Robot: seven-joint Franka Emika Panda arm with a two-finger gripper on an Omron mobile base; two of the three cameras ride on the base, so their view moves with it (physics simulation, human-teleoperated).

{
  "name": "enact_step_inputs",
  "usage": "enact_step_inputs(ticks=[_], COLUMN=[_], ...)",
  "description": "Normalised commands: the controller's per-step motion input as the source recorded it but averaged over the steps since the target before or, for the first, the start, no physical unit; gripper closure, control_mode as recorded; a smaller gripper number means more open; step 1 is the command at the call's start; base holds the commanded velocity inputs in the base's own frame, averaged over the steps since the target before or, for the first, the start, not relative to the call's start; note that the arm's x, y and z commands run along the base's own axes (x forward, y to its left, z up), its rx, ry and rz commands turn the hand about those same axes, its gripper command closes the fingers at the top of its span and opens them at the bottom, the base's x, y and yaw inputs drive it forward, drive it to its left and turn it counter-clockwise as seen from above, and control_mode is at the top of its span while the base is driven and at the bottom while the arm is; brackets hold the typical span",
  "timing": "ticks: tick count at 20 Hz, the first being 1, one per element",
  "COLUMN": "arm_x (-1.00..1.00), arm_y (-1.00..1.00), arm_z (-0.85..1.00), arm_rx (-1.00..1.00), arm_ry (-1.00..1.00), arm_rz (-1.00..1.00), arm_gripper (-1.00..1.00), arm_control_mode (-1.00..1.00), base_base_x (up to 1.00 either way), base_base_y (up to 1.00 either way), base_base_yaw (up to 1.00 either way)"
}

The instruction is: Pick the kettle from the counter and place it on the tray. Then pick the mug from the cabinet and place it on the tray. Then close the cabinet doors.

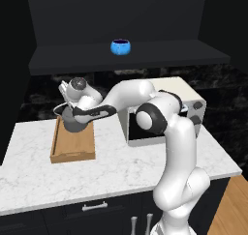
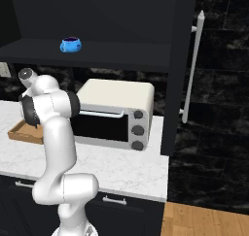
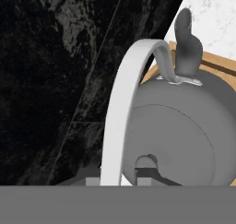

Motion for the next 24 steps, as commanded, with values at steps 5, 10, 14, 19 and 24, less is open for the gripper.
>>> enact_step_inputs(ticks=[5,10,14,19,24], arm_x=[-0.06,-0.03,0.0,-0.24,-0.6], arm_y=[0.0,0.0,0.0,0.03,0.14], arm_z=[-0.24,-0.05,0.0,0.0,-0.02], arm_rx=[0.0,0.0,0.0,0.0,0.0], arm_ry=[-0.04,-0.16,-0.24,-0.26,-0.3], arm_rz=[-0.05,-0.04,-0.01,-0.01,-0.03], arm_gripper=[-1.0,-1.0,-1.0,-1.0,-1.0], arm_control_mode=[-1.0,-1.0,-1.0,-1.0,-1.0], base_base_x=[0.0,0.0,0.0,0.0,0.0], base_base_y=[0.0,0.0,0.0,0.0,0.0], base_base_yaw=[0.0,0.0,0.0,0.0,0.0])
